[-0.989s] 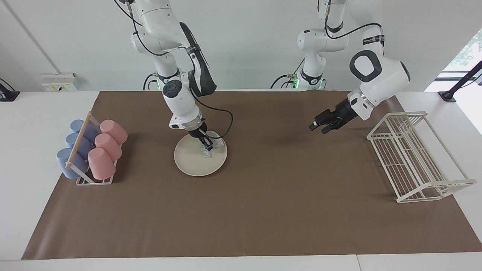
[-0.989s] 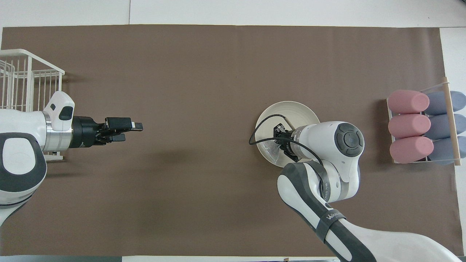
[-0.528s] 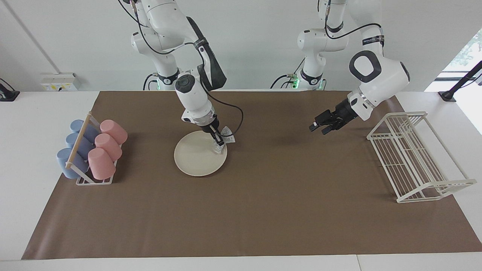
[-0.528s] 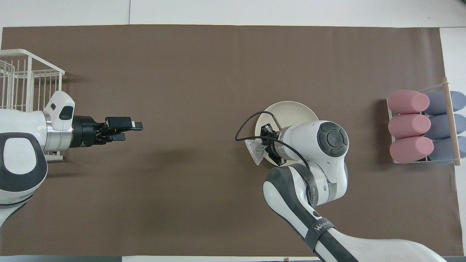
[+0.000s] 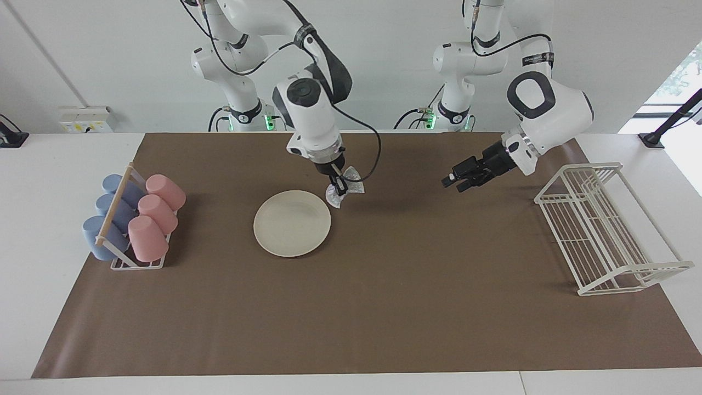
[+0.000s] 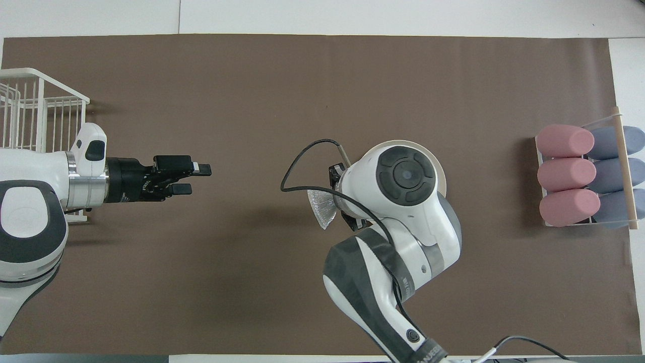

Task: Wipe plate with sponge
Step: 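Bring the sponge to the left gripper and hand it over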

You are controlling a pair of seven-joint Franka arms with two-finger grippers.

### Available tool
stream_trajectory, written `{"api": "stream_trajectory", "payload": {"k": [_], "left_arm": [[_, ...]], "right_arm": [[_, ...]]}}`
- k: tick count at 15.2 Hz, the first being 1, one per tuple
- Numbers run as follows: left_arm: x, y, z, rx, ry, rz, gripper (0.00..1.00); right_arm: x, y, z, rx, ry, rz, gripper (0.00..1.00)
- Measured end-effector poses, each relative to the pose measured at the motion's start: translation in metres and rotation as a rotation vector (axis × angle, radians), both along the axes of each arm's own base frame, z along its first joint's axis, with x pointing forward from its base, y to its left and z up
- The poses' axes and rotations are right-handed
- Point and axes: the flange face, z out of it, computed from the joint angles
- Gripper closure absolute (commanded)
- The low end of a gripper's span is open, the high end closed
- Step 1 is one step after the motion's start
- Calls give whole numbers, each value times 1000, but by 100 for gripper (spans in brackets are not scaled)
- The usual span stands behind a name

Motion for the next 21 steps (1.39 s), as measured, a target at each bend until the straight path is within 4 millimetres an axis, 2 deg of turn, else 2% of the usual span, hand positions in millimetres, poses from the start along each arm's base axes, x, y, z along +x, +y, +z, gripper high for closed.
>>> {"api": "stream_trajectory", "payload": {"k": [2, 3, 7, 10, 13, 14, 15, 19, 21], "left_arm": [[-3, -16, 5, -94, 34, 0, 0], [-5, -21, 7, -136, 51, -4, 0], [-14, -43, 12, -225, 80, -51, 0], [-21, -72, 16, -284, 55, -99, 0], [-27, -85, 17, -299, 23, -147, 0], [-29, -85, 17, -300, 18, -156, 3], [-30, -85, 16, -301, 14, -161, 15], [-32, -85, 15, -303, 8, -170, 100], [-32, -84, 15, -303, 5, -170, 100]], "right_arm": [[-12, 34, 25, -6, -9, -17, 100], [-14, 43, 33, 0, -11, -35, 100], [-8, 53, 58, 7, 3, -116, 100], [-9, 67, 74, 20, 5, -153, 100], [-9, 74, 74, 23, 7, -161, 100], [-8, 75, 73, 23, 8, -161, 100], [-8, 75, 72, 23, 8, -161, 100], [-7, 75, 72, 23, 8, -162, 100], [-7, 75, 72, 24, 7, -162, 100]]}}
